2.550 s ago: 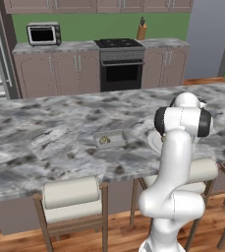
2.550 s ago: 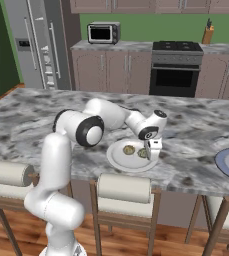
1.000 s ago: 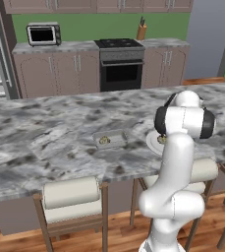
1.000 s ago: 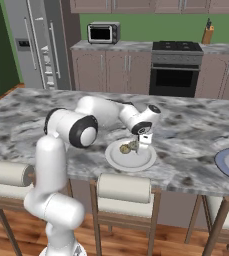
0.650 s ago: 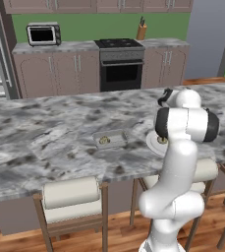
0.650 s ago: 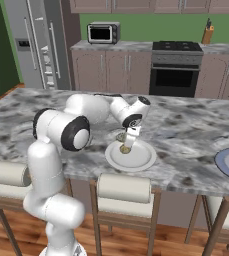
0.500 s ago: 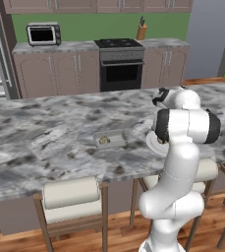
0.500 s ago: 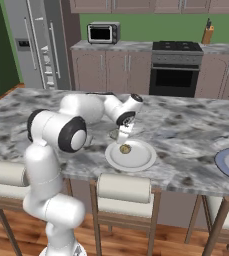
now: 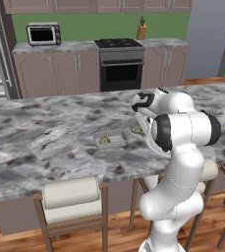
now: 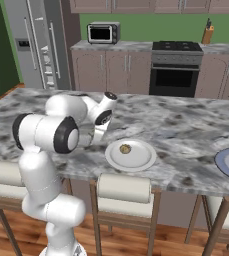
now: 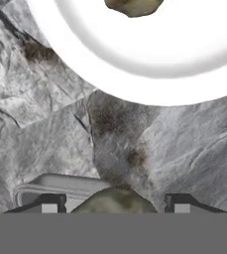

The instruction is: Place two dumplings into each of the tupperware containers and then place the containers in the fridge.

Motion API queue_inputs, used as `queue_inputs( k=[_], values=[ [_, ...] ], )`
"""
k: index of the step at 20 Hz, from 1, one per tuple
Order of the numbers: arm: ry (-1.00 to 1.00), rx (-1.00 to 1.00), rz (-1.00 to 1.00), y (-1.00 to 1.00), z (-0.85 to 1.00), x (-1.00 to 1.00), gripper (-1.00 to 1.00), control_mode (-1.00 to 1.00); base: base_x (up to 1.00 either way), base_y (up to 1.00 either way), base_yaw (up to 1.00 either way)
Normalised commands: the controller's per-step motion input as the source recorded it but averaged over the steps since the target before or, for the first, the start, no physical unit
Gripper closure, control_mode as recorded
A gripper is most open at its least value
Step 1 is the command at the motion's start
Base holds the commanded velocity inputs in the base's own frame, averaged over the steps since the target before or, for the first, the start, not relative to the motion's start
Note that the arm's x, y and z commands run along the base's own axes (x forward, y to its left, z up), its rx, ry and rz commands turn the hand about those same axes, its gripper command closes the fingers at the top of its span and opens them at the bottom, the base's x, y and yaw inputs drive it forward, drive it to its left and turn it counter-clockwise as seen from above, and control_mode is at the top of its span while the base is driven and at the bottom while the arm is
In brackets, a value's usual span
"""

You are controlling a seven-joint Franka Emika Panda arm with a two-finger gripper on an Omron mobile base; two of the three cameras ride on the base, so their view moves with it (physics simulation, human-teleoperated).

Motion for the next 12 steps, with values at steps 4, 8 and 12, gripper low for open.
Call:
queue_inputs(
  k=[4, 8, 12],
  values=[
    [0.00, 0.00, -0.03, 0.62, 0.02, 0.35, 1.00, -1.00, 0.00, 0.00, 0.00],
    [0.00, 0.00, -0.03, 0.46, 0.00, 0.45, 1.00, -1.00, 0.00, 0.00, 0.00],
    [0.00, 0.00, -0.05, 0.16, -0.07, 0.18, 1.00, -1.00, 0.00, 0.00, 0.00]
  ],
)
